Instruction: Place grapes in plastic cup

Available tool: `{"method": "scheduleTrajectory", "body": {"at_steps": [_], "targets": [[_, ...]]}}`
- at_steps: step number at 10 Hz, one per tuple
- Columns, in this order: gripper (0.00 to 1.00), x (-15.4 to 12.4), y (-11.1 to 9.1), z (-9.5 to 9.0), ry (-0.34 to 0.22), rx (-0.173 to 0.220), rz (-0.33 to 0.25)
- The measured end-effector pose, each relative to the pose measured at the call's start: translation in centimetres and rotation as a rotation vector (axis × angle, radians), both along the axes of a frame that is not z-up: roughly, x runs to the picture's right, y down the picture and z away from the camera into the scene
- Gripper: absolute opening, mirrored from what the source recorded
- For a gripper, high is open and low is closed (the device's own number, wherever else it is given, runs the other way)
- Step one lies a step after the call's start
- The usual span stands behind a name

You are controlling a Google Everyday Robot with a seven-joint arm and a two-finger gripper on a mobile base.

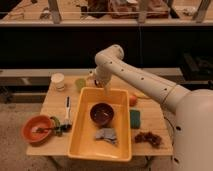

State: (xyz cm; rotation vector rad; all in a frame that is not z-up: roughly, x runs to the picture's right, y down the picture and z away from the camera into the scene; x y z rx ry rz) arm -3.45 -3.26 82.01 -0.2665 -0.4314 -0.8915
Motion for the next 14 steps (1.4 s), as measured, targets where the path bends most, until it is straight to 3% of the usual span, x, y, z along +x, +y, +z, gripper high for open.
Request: {"method": "scheduleTrajectory", "body": {"at_steps": [12, 14], "targets": [[0.75, 0.01, 0.00, 0.00, 0.000, 0.000, 0.000], [0.75, 0.66, 0.03, -0.63, 0.022, -0.018, -0.015]]}}
